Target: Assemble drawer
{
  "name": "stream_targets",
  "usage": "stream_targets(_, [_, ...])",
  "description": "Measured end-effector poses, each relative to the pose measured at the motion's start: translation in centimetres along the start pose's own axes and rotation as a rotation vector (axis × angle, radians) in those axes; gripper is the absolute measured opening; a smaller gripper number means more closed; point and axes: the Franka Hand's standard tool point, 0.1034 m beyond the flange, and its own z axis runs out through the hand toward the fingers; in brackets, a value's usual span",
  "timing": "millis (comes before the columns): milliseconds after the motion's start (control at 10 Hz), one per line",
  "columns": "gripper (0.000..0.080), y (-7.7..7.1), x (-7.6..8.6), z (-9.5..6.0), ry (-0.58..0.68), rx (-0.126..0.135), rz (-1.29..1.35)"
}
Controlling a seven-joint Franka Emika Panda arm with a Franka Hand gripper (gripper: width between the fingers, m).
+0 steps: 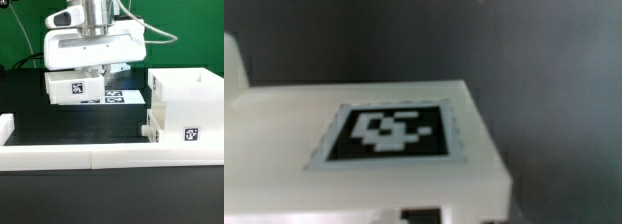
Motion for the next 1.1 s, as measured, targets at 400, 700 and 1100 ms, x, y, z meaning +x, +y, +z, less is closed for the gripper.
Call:
stream_targets(400, [0.0041, -1.8, 4.1, 0.3, 0.011, 0.025, -0.033])
stream_targets(700, [0.0041, -1.4, 3.7, 0.4, 0.007, 0.023, -0.138])
stream_targets(1100, [0.0041, -0.8, 4.4, 0.6, 0.002, 0.016, -0.54])
